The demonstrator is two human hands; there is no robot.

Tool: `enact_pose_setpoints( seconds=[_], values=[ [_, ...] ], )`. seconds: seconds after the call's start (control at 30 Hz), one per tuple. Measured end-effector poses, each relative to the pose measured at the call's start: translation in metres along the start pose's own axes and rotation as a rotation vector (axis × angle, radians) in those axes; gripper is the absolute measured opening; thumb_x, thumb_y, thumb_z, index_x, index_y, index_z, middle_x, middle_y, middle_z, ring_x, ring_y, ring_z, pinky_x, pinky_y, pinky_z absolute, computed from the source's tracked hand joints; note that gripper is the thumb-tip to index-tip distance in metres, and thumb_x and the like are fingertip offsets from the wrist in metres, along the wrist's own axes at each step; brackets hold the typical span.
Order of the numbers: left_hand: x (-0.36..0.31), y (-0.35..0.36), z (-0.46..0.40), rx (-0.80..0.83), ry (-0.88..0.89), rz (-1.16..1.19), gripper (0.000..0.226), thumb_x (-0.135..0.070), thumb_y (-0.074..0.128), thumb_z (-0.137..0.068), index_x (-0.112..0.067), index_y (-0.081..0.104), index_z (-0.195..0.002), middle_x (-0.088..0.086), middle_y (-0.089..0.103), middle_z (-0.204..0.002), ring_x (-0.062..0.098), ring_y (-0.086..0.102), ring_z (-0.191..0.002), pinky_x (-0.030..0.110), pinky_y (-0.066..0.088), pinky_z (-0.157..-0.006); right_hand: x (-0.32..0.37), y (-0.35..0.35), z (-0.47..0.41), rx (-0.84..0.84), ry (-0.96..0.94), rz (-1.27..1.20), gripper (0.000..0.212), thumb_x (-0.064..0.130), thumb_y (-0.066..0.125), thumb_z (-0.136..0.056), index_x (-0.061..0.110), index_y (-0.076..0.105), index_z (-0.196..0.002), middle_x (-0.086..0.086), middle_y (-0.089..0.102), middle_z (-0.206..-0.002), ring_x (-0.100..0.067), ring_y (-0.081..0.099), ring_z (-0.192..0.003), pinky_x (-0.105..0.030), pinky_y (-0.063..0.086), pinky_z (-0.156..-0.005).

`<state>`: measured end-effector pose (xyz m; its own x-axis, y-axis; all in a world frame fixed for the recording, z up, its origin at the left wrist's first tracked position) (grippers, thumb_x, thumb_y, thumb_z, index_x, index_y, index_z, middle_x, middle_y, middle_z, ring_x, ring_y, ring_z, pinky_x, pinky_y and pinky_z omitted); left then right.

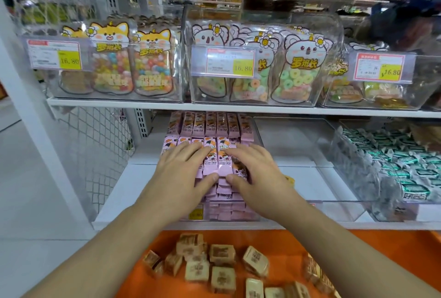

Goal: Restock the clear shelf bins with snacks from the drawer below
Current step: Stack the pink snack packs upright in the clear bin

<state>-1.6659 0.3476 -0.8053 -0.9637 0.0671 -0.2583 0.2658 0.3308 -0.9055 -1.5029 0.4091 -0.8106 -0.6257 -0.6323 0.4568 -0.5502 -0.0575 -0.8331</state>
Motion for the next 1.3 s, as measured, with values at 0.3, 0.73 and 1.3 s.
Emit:
enact_pose_setpoints(
  seconds=[0.3,0.73,1.3],
  values=[
    [-0.026,-0.019,0.028,-0.039,0.093,0.059,0.07,-0.071,0.029,-0.099,-0.04,0.026,-0.161,-0.025,0.021,-0.166,0.003,0.006,-0.156,0.036,0.005,-0.128,0.005,-0.025,0.021,-0.036,-0.032,-0.069,0.056,0.04,0.067,-0.099,0.037,0.049,-0.152,0.015,0.048,-0.153,-0.009,0.028,-0.148,-0.029,0.024,-0.123],
    [-0.129,0.109,0.116,0.305,0.203,0.241,0.054,-0.048,0.032,-0.105,-0.016,0.057,-0.141,-0.003,0.06,-0.138,0.019,0.051,-0.131,0.037,0.041,-0.11,-0.066,-0.032,0.152,0.133,0.174,-0.075,0.043,0.026,0.072,-0.097,0.025,0.063,-0.139,0.009,0.063,-0.136,-0.003,0.054,-0.123,-0.017,0.042,-0.102],
    [-0.136,0.357,0.222,1.077,0.35,0.1,0.061,-0.02,0.067,-0.096,-0.029,0.046,-0.153,-0.005,0.049,-0.153,0.017,0.045,-0.139,0.029,0.036,-0.109,-0.259,0.134,0.341,1.184,0.431,0.109,0.064,0.02,0.077,-0.091,0.025,0.055,-0.15,0.0,0.051,-0.153,-0.018,0.049,-0.14,-0.033,0.036,-0.118]
  ],
)
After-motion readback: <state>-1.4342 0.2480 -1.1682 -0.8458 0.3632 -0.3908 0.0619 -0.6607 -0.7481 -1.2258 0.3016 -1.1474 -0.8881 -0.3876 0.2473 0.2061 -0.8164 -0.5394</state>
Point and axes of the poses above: each hand's wrist, its own z-axis away from the middle knuckle, its own y-axis out of the palm, x = y × z, the point moved 8 cm from there along -z, towards the middle knuckle
